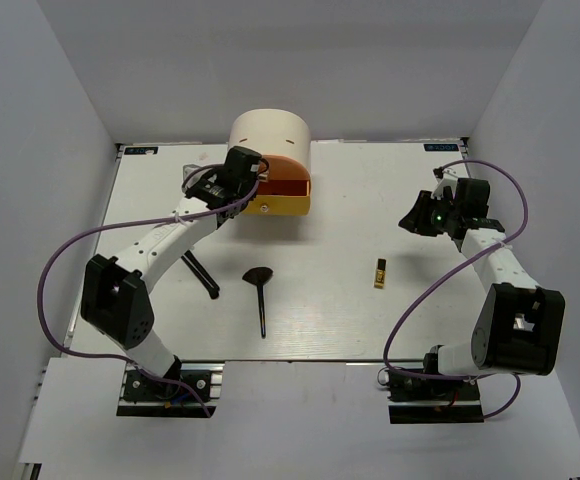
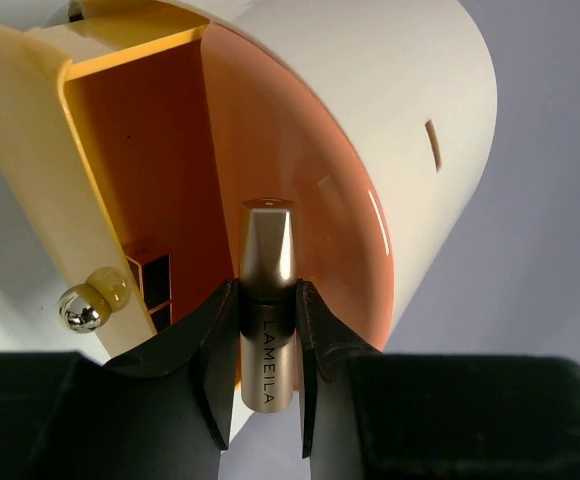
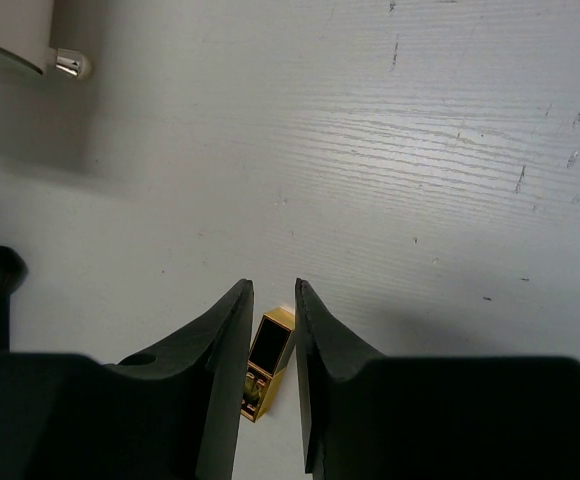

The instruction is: Organize the makeup

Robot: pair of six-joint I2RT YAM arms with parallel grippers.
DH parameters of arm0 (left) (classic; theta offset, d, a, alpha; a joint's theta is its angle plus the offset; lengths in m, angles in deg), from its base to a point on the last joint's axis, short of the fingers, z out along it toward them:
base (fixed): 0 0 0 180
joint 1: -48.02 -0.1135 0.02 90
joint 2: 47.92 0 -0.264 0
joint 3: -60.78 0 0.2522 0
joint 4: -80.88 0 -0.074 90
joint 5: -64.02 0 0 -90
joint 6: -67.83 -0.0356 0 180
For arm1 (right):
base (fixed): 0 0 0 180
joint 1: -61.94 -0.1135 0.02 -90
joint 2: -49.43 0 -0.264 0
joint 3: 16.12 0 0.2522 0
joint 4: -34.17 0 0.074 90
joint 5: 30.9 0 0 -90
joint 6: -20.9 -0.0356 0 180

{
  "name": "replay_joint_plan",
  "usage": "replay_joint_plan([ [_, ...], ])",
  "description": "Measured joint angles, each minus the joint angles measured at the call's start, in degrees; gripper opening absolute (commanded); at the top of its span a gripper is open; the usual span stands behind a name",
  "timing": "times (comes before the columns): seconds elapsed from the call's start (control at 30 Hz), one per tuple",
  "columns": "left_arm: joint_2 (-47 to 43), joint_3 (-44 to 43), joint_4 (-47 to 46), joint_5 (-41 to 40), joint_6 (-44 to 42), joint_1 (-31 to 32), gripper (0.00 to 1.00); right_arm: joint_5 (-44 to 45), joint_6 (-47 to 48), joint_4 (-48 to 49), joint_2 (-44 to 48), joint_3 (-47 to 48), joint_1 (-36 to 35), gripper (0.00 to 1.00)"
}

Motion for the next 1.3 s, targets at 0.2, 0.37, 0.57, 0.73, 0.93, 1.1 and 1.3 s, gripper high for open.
replay_joint_plan([
  [0.2, -0.02, 0.00, 1.25, 0.74, 0.96, -0.02, 0.00, -0.02, -0.02, 0.04, 0.00, 0.00, 0.02, 0.30],
  [0.37, -0.02, 0.02, 1.62, 1.66, 1.29, -0.02, 0.31, -0.02, -0.04, 0.04, 0.00, 0.00, 0.02, 0.30],
  [0.57, -0.02, 0.09, 1.09, 1.90, 1.62, -0.02, 0.56, -0.02, -0.02, 0.07, 0.00, 0.00, 0.02, 0.30],
  [0.73, -0.02, 0.09, 0.55, 1.88, 1.62, -0.02, 0.58, -0.02, -0.02, 0.04, 0.02, 0.00, 0.02, 0.30],
  [0.93, -0.09, 1.42, -0.70, 1.90, 1.51, -0.02, 0.23, -0.55, 0.37, 0.04, 0.00, 0.00, 0.00, 0.24],
  [1.1, -3.80, 5.38, -8.63, 3.78, -7.91, -0.11, 0.14, -5.95, 4.85, -0.26, 0.00, 0.02, -0.39, 0.19],
  [1.3, -21.24, 23.41, -28.79, 13.64, -30.80, -0.22, 0.57, -6.38, 10.60, -4.79, -2.12, 1.95, -4.00, 0.35],
])
